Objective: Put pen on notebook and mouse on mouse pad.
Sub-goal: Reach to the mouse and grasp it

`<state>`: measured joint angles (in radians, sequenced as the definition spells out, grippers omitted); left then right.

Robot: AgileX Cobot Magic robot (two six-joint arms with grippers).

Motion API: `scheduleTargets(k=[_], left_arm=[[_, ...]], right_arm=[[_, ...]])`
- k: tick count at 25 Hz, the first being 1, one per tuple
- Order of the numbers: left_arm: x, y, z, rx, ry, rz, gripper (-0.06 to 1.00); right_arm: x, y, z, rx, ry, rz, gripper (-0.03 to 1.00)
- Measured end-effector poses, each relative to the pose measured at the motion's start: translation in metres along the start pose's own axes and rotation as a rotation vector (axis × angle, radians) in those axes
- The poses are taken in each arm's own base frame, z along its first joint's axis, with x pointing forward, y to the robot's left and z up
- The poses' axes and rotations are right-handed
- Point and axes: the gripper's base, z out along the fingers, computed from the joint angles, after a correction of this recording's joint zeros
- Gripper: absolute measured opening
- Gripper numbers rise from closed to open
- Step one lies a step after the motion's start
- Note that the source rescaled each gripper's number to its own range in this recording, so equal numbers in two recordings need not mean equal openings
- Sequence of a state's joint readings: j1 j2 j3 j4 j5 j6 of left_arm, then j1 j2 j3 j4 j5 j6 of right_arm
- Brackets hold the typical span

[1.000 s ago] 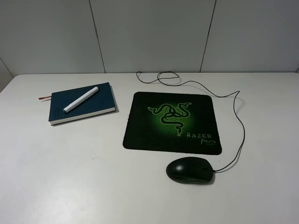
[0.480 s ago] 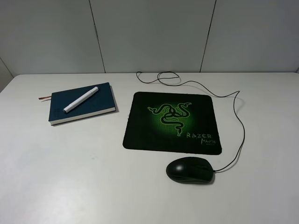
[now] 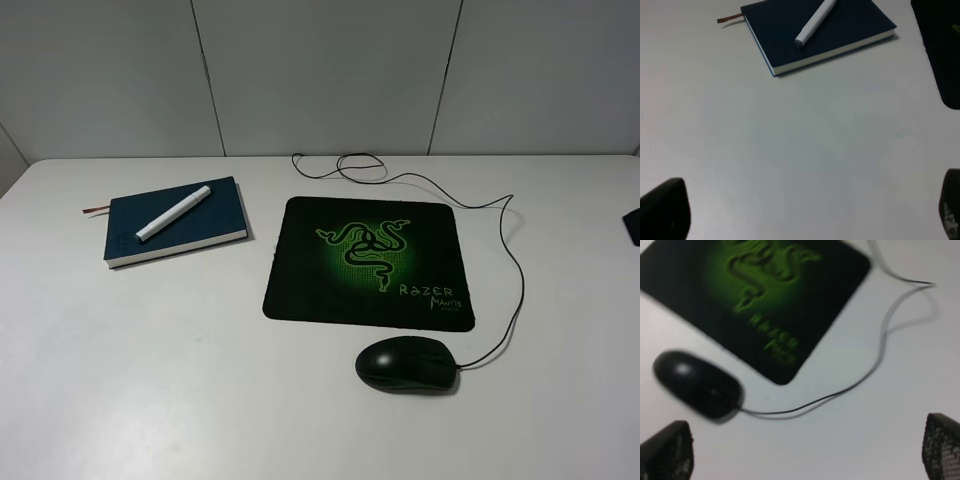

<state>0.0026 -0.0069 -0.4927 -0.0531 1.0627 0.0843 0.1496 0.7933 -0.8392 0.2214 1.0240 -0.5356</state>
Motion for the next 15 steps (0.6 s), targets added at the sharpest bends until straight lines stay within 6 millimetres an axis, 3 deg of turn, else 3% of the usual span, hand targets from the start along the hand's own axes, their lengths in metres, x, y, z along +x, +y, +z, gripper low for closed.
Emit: scheduleTargets(k=[6, 15], left_arm=[[0.0, 0.0, 0.0, 0.0, 0.0, 0.0, 1.0], [0.0, 0.0, 0.0, 0.0, 0.0, 0.0, 1.0]], right_arm=[[-0.016, 0.014, 0.048, -0.129, 0.152, -0.207, 1.0], [-0.026, 0.047, 0.104, -0.242, 0.281, -0.485, 1.0]])
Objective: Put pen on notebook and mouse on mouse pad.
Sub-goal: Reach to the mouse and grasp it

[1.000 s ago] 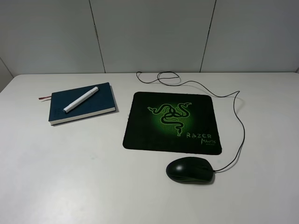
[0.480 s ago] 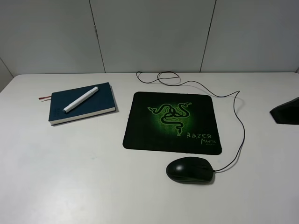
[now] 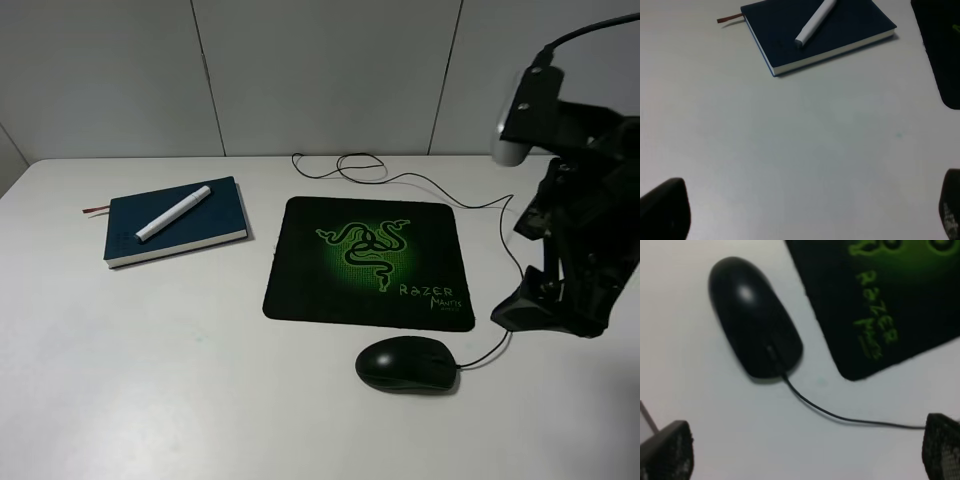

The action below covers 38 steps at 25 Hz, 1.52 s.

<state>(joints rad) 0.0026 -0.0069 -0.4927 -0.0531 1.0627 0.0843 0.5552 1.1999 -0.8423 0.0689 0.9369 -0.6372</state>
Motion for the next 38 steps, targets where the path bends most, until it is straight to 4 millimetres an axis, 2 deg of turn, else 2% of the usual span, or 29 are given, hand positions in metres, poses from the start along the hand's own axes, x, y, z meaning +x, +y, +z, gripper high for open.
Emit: scheduleTargets(k=[7, 19, 23, 29, 38], left_arm=[[0.0, 0.0, 0.0, 0.0, 0.0, 0.0, 1.0], [0.0, 0.0, 0.0, 0.001, 0.0, 0.0, 1.0], [0.0, 0.0, 0.0, 0.001, 0.0, 0.0, 1.0], [0.0, 0.0, 0.0, 0.001, 0.0, 0.001, 1.0], [0.0, 0.0, 0.0, 0.001, 0.0, 0.001, 1.0]], right_arm=[[-0.013, 0.001, 0.037, -0.068, 0.069, -0.092, 1.0], [-0.023, -0.004, 0.096, -0.149, 0.106, -0.153, 1.0], [-0.026, -0.001, 0.107, -0.152, 0.111, -0.177, 1.0], [-0.038, 0.016, 0.11, -0.121, 0.099, -0.298, 1.0], [-0.036, 0.018, 0.132, -0.145, 0.15, -0.313, 1.0]])
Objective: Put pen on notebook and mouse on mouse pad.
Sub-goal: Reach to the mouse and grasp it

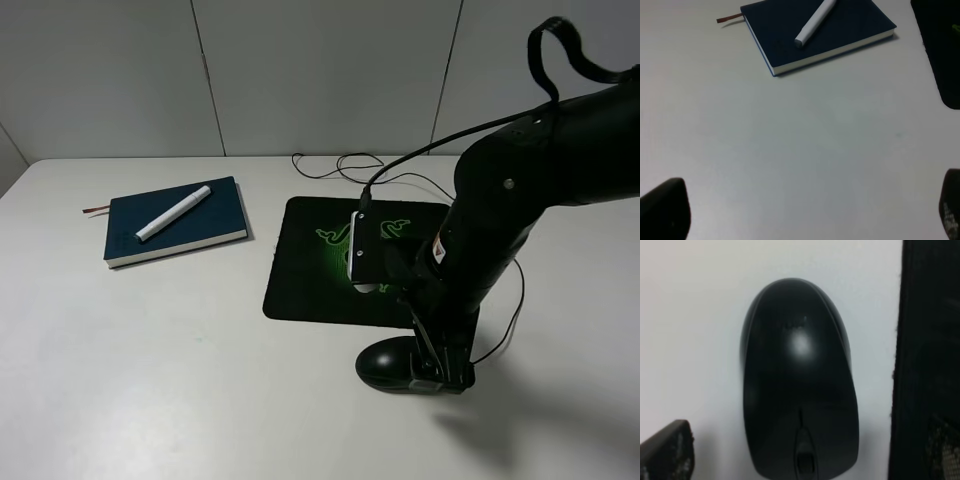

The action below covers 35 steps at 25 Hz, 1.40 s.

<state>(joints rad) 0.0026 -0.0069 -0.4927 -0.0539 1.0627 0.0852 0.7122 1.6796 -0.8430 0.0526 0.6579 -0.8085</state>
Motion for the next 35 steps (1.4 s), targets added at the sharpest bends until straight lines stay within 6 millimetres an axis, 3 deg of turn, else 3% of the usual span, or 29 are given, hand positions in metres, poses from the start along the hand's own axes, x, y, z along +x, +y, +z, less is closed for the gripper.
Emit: scheduleTargets(k=[15, 35], left_arm=[[0.0, 0.0, 0.0, 0.0, 0.0, 0.0, 1.0], [0.0, 0.0, 0.0, -0.001, 0.0, 0.0, 1.0]], right_arm=[[0.004, 0.002, 0.027, -0.035, 0.039, 0.003, 1.0], [0.004, 0.0, 0.038, -0.02, 0.036, -0.005, 1.0]])
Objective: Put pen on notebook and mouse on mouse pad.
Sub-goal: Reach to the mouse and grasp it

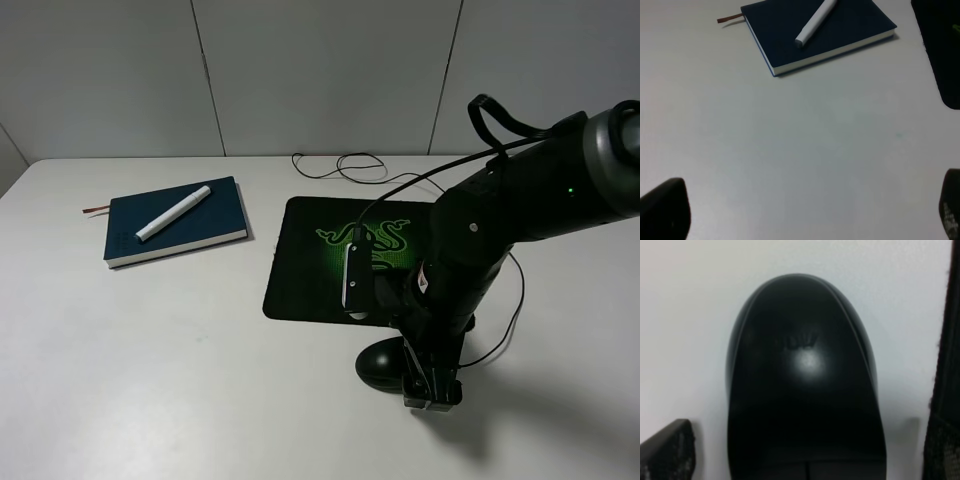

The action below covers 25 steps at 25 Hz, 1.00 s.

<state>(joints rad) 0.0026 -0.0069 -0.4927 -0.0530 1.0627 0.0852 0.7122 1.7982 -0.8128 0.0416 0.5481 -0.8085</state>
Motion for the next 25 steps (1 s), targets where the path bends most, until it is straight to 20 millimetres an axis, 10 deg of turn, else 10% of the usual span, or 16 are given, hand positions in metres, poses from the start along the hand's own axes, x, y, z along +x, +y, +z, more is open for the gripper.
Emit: scheduleTargets(k=[16, 21, 25], left_arm=[[0.0, 0.0, 0.0, 0.0, 0.0, 0.0, 1.0], [0.0, 0.0, 0.0, 0.0, 0.0, 0.0, 1.0], [0.0, 0.0, 0.0, 0.0, 0.0, 0.0, 1.0]], right_arm=[[0.0002, 0.0001, 0.009, -0.013, 0.012, 0.009, 0.98], [-0.0003, -0.0005, 0.009, -0.007, 0.007, 0.034, 0.08], [-0.0003, -0.0004, 0.009, -0.007, 0.006, 0.038, 0.0]])
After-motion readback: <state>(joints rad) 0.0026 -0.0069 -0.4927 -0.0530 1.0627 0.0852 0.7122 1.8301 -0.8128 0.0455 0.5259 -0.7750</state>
